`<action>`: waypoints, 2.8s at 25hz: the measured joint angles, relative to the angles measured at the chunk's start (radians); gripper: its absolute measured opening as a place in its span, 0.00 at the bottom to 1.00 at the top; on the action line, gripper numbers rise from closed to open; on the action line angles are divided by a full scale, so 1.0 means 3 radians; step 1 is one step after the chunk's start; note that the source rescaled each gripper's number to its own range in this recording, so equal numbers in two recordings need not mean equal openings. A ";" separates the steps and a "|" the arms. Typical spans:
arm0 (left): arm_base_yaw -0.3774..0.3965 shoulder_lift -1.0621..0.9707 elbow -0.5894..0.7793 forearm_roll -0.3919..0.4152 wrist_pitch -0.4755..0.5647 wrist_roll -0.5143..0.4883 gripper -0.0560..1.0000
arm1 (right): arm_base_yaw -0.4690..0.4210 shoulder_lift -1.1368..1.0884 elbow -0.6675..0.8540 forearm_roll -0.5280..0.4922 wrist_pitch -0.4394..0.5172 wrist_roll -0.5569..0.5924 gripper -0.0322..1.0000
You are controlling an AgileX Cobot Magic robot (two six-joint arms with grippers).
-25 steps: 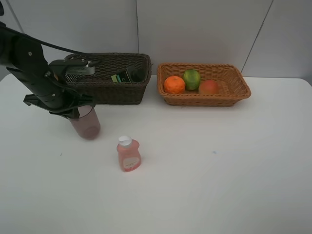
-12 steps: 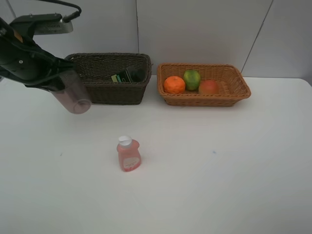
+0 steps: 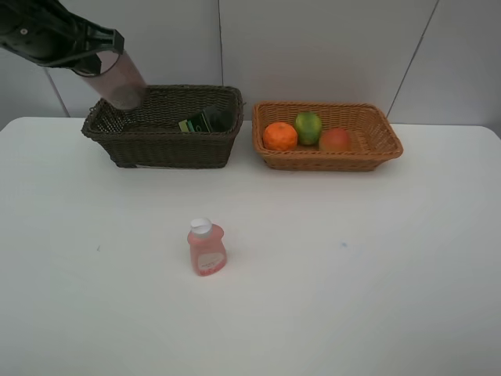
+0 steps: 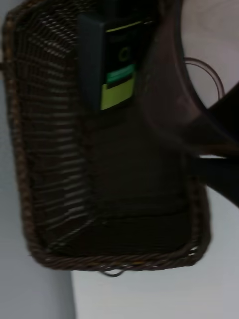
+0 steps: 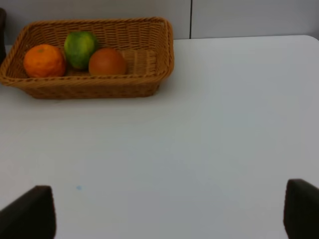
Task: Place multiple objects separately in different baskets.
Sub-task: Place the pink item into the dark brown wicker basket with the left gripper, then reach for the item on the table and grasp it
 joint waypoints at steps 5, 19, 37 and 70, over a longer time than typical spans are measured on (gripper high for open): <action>0.0124 0.0335 -0.0007 0.0258 -0.0656 -0.0015 0.05 | 0.0000 0.0000 0.0000 0.0000 0.0000 0.0000 0.98; 0.0424 0.1136 -0.0007 0.0284 -0.1798 -0.0075 0.05 | 0.0000 0.0000 0.0000 0.0000 0.0000 0.0000 0.98; 0.0424 0.1712 -0.0031 0.0284 -0.2167 -0.0082 0.05 | 0.0000 0.0000 0.0000 0.0000 0.0000 0.0000 0.98; 0.0336 0.0904 -0.0058 0.0055 -0.1230 -0.0076 0.94 | 0.0000 0.0000 0.0000 0.0000 0.0000 0.0000 0.98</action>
